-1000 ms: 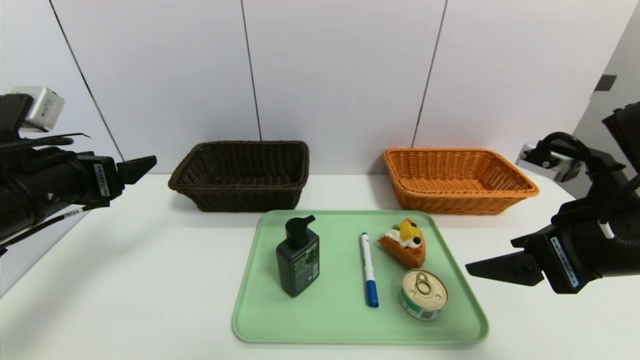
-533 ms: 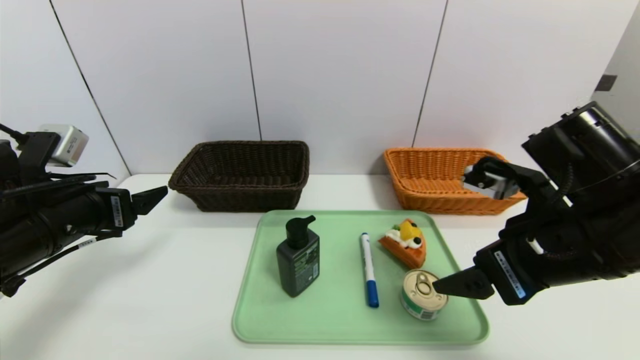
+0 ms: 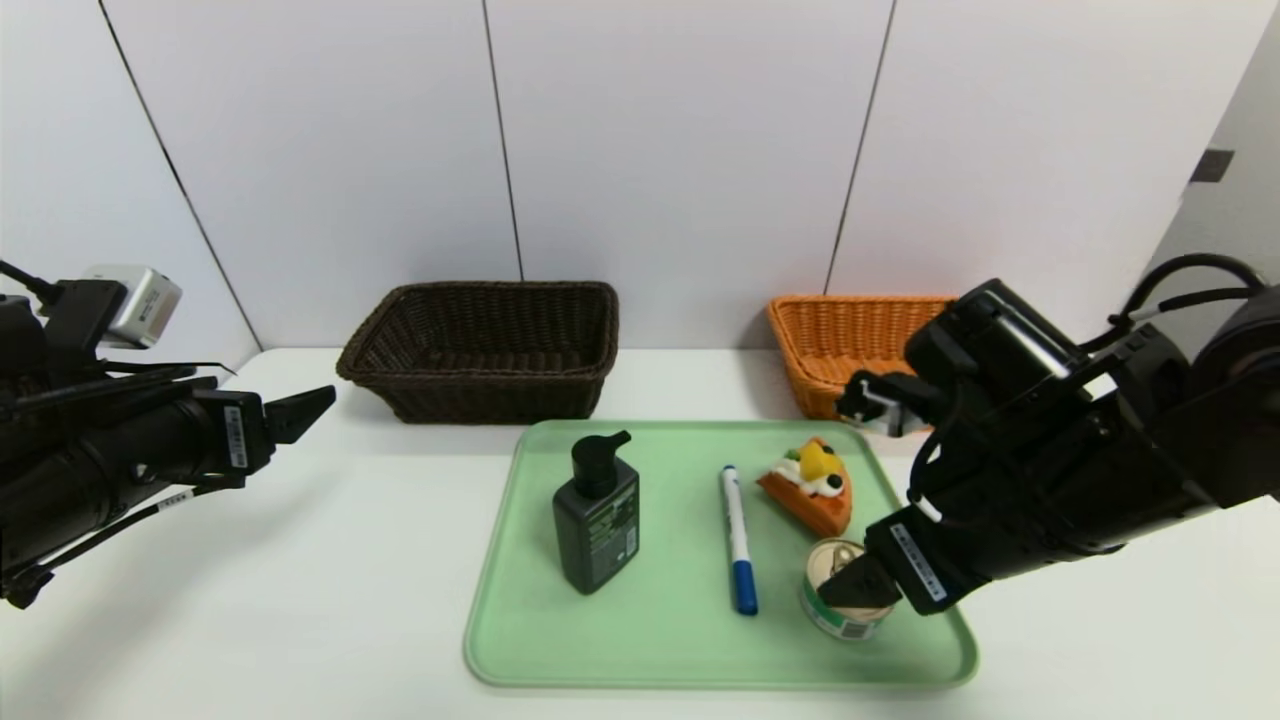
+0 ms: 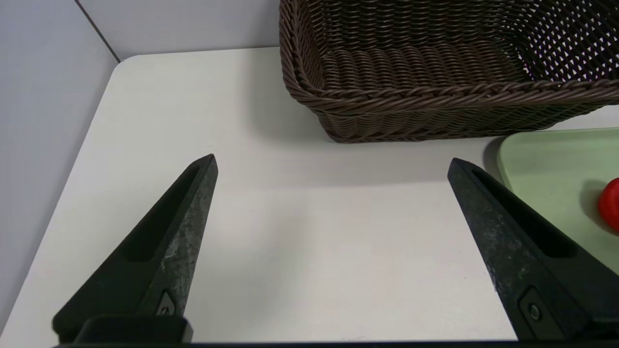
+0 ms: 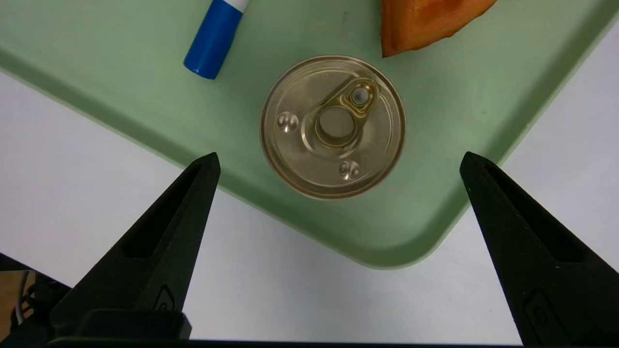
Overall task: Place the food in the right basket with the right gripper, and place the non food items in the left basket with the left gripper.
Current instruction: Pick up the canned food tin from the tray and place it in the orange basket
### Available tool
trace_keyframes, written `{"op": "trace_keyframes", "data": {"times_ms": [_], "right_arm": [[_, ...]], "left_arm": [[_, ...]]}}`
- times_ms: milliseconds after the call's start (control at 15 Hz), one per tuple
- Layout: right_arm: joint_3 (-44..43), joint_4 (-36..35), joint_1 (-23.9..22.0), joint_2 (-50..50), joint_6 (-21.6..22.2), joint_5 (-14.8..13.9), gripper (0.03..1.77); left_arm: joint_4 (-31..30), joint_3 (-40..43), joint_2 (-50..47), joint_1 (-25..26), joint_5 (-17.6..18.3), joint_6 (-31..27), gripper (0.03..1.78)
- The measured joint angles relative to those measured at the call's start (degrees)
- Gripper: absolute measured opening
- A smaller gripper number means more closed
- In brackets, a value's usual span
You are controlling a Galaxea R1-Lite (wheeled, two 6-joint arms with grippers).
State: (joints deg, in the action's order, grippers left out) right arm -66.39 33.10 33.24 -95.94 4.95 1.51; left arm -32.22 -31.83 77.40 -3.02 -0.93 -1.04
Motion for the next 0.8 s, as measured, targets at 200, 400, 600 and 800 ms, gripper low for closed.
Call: {"op": "trace_keyframes", "data": {"times_ms": [200, 400, 600, 800], "right_arm": [[1.23, -3.23, 0.10, -2.60, -0.05, -0.17, 1.71], [3.06, -6.40, 0.10, -4.17, -0.07, -0.41, 1.71], [4.29, -7.03, 0.07, -5.39, -0.11, -2.47, 1.71], [4.55, -7.08, 0.07, -6.13, -0.18, -2.66, 1.71]], "left_arm": [[-0.02, 0.13, -0.09, 0.00, 0.02, 0.05, 1.69], [0.00, 0.02, -0.06, -0.02, 0.05, -0.11, 1.69], [-0.02, 0.13, -0.02, -0.04, 0.07, 0.05, 1.69], [0.00, 0.09, -0.06, 0.00, 0.07, 0.02, 1.69]]}}
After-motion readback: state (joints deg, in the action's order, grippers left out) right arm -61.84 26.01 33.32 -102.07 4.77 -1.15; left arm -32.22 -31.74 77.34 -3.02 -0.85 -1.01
